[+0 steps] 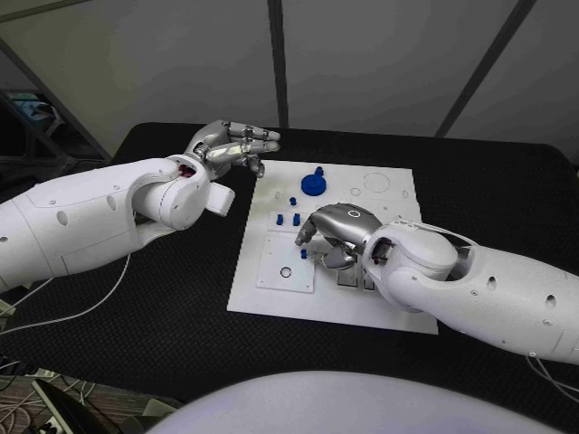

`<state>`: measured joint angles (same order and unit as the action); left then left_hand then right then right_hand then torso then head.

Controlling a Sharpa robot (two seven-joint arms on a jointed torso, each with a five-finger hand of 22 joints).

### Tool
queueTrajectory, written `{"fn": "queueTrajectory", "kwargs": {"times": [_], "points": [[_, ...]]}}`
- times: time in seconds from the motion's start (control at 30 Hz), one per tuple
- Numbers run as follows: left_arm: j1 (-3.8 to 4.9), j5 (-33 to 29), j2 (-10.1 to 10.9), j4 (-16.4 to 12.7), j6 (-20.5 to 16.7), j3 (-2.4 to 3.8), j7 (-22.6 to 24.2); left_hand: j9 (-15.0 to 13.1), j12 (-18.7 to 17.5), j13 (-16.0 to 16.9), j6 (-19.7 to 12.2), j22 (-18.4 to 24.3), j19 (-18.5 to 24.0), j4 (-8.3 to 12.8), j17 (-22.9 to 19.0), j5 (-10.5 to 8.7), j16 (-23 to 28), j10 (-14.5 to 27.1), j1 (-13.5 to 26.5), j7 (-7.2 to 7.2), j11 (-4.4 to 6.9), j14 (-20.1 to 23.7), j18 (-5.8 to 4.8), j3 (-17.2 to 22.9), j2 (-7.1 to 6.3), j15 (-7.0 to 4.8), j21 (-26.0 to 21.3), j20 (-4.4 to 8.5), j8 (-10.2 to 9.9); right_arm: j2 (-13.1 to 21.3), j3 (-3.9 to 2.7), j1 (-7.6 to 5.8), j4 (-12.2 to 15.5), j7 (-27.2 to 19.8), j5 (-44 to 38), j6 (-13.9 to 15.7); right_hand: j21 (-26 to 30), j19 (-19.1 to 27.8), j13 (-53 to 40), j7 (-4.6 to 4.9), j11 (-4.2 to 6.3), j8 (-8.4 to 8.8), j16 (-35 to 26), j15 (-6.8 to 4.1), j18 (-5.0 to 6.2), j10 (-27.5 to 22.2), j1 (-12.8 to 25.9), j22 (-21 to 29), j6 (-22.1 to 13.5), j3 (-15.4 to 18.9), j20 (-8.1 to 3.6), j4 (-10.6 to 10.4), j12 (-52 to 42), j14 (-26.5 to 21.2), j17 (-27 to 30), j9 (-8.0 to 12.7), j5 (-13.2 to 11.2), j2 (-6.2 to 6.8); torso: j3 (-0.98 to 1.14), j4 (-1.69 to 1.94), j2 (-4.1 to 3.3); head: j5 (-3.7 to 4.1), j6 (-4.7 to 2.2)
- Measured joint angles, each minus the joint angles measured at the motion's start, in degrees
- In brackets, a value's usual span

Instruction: Assemble the parts on the task board

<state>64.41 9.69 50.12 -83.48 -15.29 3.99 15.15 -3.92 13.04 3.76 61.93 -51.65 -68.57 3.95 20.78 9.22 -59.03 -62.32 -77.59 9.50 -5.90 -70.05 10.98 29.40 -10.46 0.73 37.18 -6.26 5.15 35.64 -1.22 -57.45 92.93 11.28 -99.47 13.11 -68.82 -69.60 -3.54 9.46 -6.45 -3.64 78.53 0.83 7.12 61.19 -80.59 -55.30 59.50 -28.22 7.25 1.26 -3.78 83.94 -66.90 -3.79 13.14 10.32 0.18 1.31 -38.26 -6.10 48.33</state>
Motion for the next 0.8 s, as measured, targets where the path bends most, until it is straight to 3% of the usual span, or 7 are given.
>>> {"fn": "queueTrajectory", "kwargs": {"times": [0.37,0.47,0.53,0.6,0.8], "points": [[0.0,0.0,0.18,0.29,0.01,0.0,0.01,0.0,0.0,0.0,0.0,0.0,0.0,0.0,-0.02,0.0,0.0,0.07,0.0,0.0,-0.07,0.0,0.0,0.0,0.0,0.0,0.0,0.0,0.0,5.82,-0.17,0.05,5.4,-0.86,-0.5,5.03,0.0,0.0,-0.16,-0.02,0.0,0.0,-0.54,0.0,0.0,0.0,0.02,0.05,-0.36,0.0,0.0,0.0,-1.01,0.0,0.7,-0.05,0.0,0.02,0.0,-0.06,0.01,0.64,-0.64],[-0.01,0.0,0.29,0.28,0.05,0.0,0.03,0.0,0.0,0.0,0.0,0.0,0.0,0.0,-0.05,0.0,0.0,0.07,0.0,0.0,-0.07,0.0,0.0,0.0,0.0,0.0,0.0,0.0,0.0,8.4,-1.96,0.18,6.76,-0.57,-0.61,5.17,0.0,0.0,-0.16,-0.02,0.0,0.0,-0.54,0.0,0.0,0.0,0.95,-0.06,-0.36,0.62,0.0,-0.62,-1.47,0.0,0.7,-0.12,-0.07,0.95,-0.03,-0.07,0.01,1.23,-0.92],[-0.01,0.0,0.35,0.24,0.07,0.0,0.03,0.0,0.0,0.0,0.0,0.0,0.0,0.0,-0.05,0.0,0.0,0.07,0.0,0.0,-0.07,0.0,0.0,0.0,0.0,0.0,0.0,0.0,0.0,10.12,-2.82,-0.13,7.15,-0.06,-0.83,5.05,0.0,0.0,-0.16,-0.28,0.0,0.0,-0.54,0.0,0.0,0.0,1.24,-0.06,-0.1,1.2,0.0,-0.85,-1.66,0.0,0.7,-0.21,-0.33,1.19,-0.07,-0.08,0.01,1.65,-1.11],[-0.01,-0.01,0.37,0.18,0.1,0.0,0.03,0.0,0.0,0.0,0.0,0.0,0.0,0.0,-0.05,0.0,0.0,0.07,0.0,0.0,-0.07,0.0,0.0,0.0,0.0,0.0,0.0,0.0,0.0,11.61,-3.29,-0.18,7.35,0.4,-1.21,4.83,0.0,0.0,-0.16,-0.33,0.17,0.0,-0.55,0.0,-0.01,0.18,1.68,-0.06,-0.05,1.74,0.0,-1.05,-1.91,0.0,0.76,-0.2,-0.34,1.48,-0.12,-0.09,0.01,2.18,-1.35],[-0.01,-0.01,0.42,-0.13,0.28,0.0,0.16,0.0,0.0,0.0,0.0,0.0,0.0,0.0,-0.04,0.0,0.0,0.07,0.0,0.0,-0.07,0.0,0.0,0.0,0.0,0.0,0.0,0.0,0.0,14.17,-3.87,-0.18,6.5,1.85,-2.78,3.78,0.21,-0.23,-0.16,-1.02,0.22,0.0,-0.55,-0.01,0.0,0.23,1.91,-0.15,0.11,2.62,-0.22,-1.36,-2.36,0.0,0.84,-0.2,-0.65,1.72,-0.11,-0.15,-0.01,3.12,-1.86]]}}
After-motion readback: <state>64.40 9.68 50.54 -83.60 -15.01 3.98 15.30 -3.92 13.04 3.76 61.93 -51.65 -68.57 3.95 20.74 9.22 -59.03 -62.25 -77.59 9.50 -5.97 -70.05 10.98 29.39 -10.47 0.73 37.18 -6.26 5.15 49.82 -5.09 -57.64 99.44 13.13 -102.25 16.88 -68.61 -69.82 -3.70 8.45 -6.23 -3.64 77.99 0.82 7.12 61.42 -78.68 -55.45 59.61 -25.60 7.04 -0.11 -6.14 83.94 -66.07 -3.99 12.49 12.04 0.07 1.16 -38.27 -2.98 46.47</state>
